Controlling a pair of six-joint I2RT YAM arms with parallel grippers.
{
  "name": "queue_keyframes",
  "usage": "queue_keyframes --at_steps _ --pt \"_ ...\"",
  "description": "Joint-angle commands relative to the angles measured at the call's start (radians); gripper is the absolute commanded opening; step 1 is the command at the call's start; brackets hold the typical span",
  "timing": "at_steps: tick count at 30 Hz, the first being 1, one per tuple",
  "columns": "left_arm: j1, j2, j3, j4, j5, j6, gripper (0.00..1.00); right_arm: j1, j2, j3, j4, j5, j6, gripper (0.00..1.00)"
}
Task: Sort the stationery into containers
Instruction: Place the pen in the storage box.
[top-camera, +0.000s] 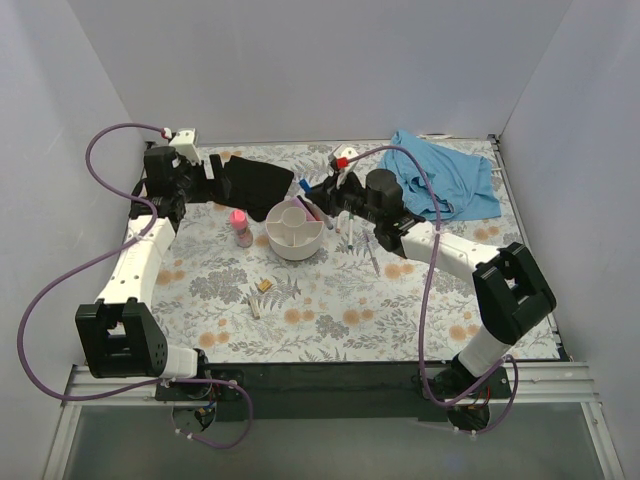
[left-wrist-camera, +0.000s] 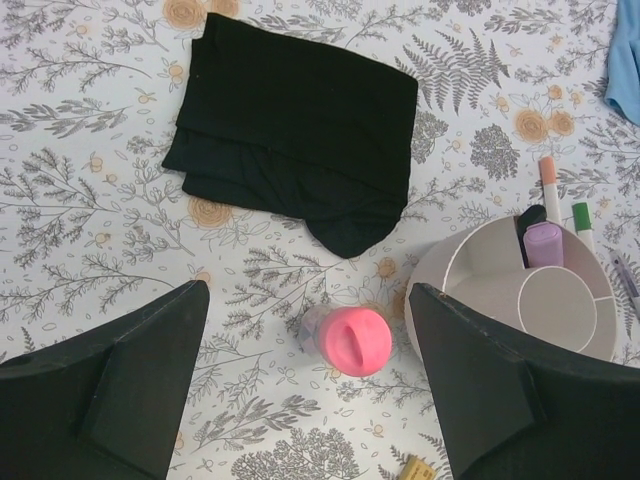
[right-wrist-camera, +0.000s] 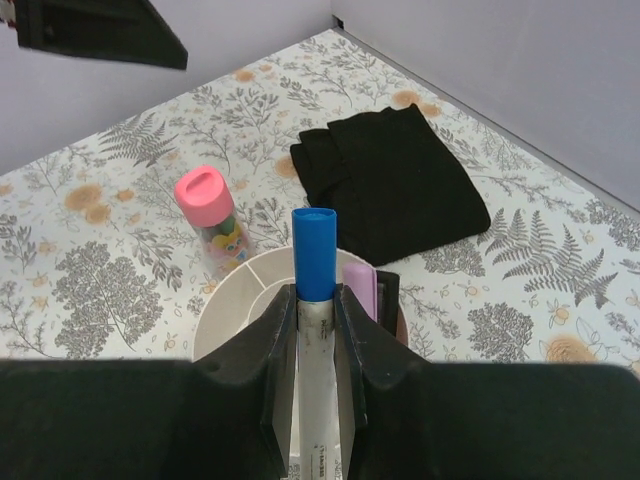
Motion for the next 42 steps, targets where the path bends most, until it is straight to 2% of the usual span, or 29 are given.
queue_keyframes --at_steps 1,5,16,29,35,40,42 --pt "-0.004 0.008 0.076 -0.026 -0.004 0.009 0.82 0.024 -0.008 -0.027 0.272 0.069 0.028 0.01" --pt "-0.004 0.014 0.065 -0.033 0.006 0.0 0.82 0.03 0.026 -0.019 0.353 0.069 0.05 0.01" --pt "-0.004 -0.019 0.007 -0.033 0.003 -0.014 0.82 0.045 0.098 -0.047 0.431 0.072 0.065 0.01" --pt "-0.004 -0.004 -0.005 -0.011 0.008 -0.04 0.82 0.044 0.181 -0.056 0.456 0.074 0.093 0.01" --pt "-0.004 -0.022 -0.024 -0.008 -0.003 -0.037 0.82 0.045 0.164 -0.086 0.43 0.083 0.079 0.09" --pt "-0.002 -0.032 -0.038 -0.004 0.0 -0.037 0.82 0.044 0.147 -0.106 0.419 0.091 0.073 0.09" --pt "-0.004 -0.032 -0.039 -0.005 0.003 -0.037 0.82 0.044 0.141 -0.117 0.419 0.091 0.068 0.16"
